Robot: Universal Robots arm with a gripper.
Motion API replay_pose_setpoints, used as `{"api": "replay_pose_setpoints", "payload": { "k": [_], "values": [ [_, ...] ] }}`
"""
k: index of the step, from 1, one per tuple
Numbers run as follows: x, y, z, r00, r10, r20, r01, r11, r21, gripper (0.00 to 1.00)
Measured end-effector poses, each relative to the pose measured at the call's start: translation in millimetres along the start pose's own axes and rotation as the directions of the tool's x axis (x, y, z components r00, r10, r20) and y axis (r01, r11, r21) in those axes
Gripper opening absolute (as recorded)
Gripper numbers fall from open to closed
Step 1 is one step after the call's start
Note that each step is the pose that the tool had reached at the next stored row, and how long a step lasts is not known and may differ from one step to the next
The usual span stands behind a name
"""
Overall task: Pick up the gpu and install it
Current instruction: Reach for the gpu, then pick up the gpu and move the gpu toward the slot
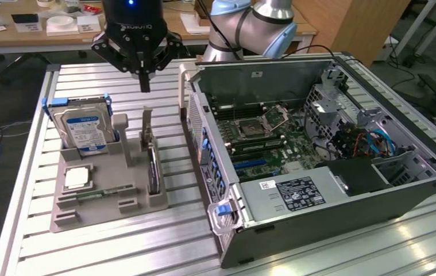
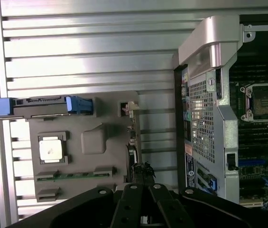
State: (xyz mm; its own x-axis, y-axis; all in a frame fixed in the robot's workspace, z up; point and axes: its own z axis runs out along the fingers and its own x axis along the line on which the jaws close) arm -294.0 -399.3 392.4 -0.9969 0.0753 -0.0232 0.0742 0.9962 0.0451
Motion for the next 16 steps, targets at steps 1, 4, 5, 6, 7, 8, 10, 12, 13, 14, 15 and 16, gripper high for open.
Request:
{"api": "replay_pose_setpoints", "payload": {
  "k": [1,4,5,6,7,8,10,12,13,14,15,16],
  "values": [
    [0.7,-0.1,0.0,1.0000,0.000,0.0000,0.000,1.0000,0.0000,0.11],
    [2.2,-0.2,-0.1,1.0000,0.000,0.0000,0.000,1.0000,0.0000,0.11],
    [2.3,-0.2,-0.1,1.0000,0.000,-0.0001,0.000,1.0000,0.0000,0.11],
    [2.3,-0.2,-0.1,1.0000,0.000,0.0000,0.000,1.0000,0.0000,0.11],
    [2.3,-0.2,-0.1,1.0000,0.000,0.0000,0.000,1.0000,0.0000,0.11],
    [2.3,-0.2,-0.1,1.0000,0.000,-0.0001,0.000,1.0000,0.0000,0.11],
    [2.3,-0.2,-0.1,1.0000,0.000,0.0000,0.000,1.0000,0.0000,0.11],
    [2.3,-0.2,-0.1,1.0000,0.000,0.0000,0.000,1.0000,0.0000,0.11],
    [2.3,-0.2,-0.1,1.0000,0.000,0.0000,0.000,1.0000,0.0000,0.11],
    [2.3,-0.2,-0.1,1.0000,0.000,0.0000,0.000,1.0000,0.0001,0.11],
    [2.3,-0.2,-0.1,1.0000,0.000,-0.0001,0.000,1.0000,0.0000,0.11],
    [2.3,-0.2,-0.1,1.0000,0.000,-0.0001,0.000,1.0000,0.0000,0.11]
  ]
}}
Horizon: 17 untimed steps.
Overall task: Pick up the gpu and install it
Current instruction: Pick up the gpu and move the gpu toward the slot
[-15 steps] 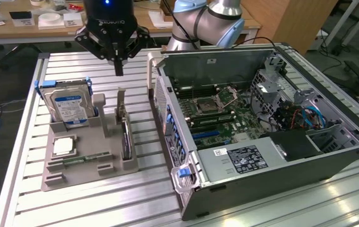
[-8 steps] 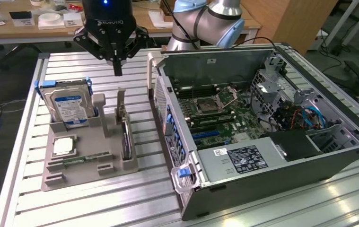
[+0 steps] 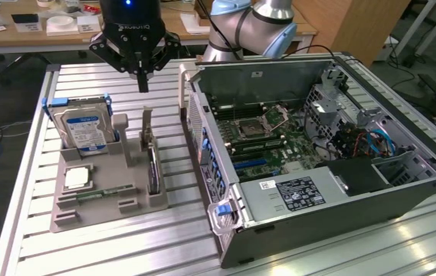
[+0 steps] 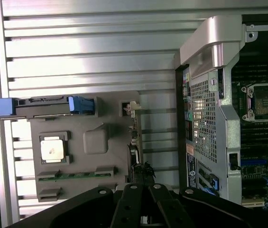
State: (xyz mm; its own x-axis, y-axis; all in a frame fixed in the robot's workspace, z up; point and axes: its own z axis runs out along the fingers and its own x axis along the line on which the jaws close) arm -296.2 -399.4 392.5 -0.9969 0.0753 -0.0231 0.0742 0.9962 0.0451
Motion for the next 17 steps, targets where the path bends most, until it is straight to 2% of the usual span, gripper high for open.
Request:
{"api": "replay_pose_setpoints", "payload": {
  "k": [1,3,4,7,10,12,17],
  "values": [
    [0.0,0.0,0.0,1.0000,0.000,0.0000,0.000,1.0000,0.0000,0.11],
    [0.0,0.0,0.0,1.0000,0.000,0.0000,0.000,1.0000,0.0000,0.23],
    [0.0,0.0,0.0,1.0000,0.000,0.0001,0.000,1.0000,0.0000,0.23],
    [0.0,0.0,0.0,1.0000,0.000,0.0000,0.000,1.0000,0.0000,0.41],
    [0.0,0.0,0.0,1.0000,0.000,0.0000,0.000,1.0000,0.0000,0.47],
    [0.0,0.0,0.0,1.0000,0.000,0.0000,0.000,1.0000,0.0000,0.59],
    [0.0,0.0,0.0,1.0000,0.000,0.0001,0.000,1.0000,0.0000,0.59]
  ]
}}
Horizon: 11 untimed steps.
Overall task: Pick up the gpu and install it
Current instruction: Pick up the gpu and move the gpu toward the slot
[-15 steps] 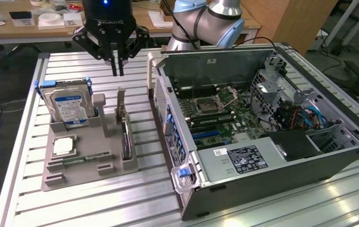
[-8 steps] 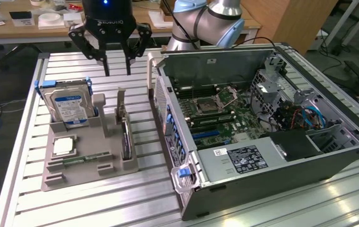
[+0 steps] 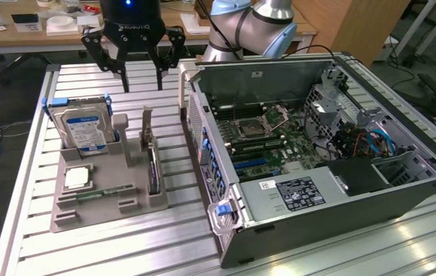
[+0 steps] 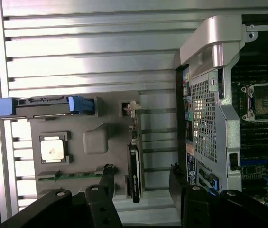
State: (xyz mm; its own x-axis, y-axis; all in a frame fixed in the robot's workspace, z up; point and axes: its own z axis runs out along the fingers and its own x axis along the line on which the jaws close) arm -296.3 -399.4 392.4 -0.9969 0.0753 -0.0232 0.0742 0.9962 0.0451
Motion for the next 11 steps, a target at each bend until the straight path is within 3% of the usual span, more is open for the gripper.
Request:
{"api": "replay_pose_setpoints", "payload": {
  "k": [11],
  "values": [
    [-0.4,-5.9,0.9,1.0000,0.000,0.0000,0.000,1.0000,0.0001,0.59]
  ]
}}
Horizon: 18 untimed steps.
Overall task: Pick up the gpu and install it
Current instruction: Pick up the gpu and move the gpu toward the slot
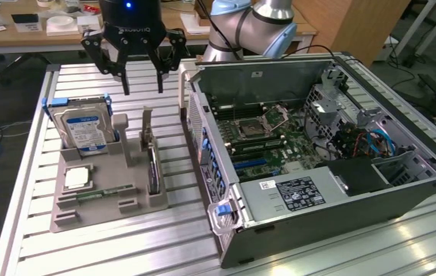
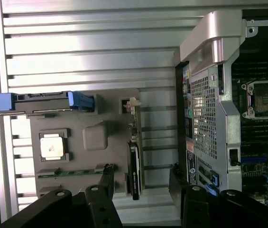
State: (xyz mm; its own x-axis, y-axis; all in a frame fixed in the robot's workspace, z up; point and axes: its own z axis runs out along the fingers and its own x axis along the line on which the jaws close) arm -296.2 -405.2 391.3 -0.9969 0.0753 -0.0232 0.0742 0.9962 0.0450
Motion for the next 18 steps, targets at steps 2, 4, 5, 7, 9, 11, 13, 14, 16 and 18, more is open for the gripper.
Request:
{"api": "replay_pose_setpoints", "payload": {
  "k": [2,4,5,7,9,11,13,14,16,18],
  "values": [
    [-0.1,-1.9,1.8,1.0000,0.000,0.0000,0.000,1.0000,0.0000,0.59],
    [-0.2,-4.7,3.2,1.0000,0.000,-0.0001,0.000,1.0000,-0.0001,0.59],
    [-0.3,-5.9,4.0,1.0000,0.000,0.0000,0.000,1.0000,-0.0001,0.59],
    [-0.4,-7.2,6.8,1.0000,0.000,0.0000,0.000,1.0000,-0.0002,0.59],
    [-0.3,-8.0,9.9,1.0000,0.000,-0.0006,0.000,1.0000,-0.0002,0.59],
    [-0.2,-8.4,12.9,1.0000,0.000,-0.0013,0.000,1.0000,-0.0001,0.59],
    [-0.2,-8.6,15.6,1.0000,-0.001,-0.0017,0.001,1.0000,-0.0002,0.59],
    [-0.2,-8.7,16.9,1.0000,-0.001,-0.0018,0.001,1.0000,-0.0002,0.59],
    [-0.1,-8.9,19.5,1.0000,-0.001,-0.0020,0.001,1.0000,-0.0002,0.59],
    [-0.1,-9.0,22.7,1.0000,-0.001,-0.0023,0.001,1.0000,-0.0002,0.59]
  ]
}}
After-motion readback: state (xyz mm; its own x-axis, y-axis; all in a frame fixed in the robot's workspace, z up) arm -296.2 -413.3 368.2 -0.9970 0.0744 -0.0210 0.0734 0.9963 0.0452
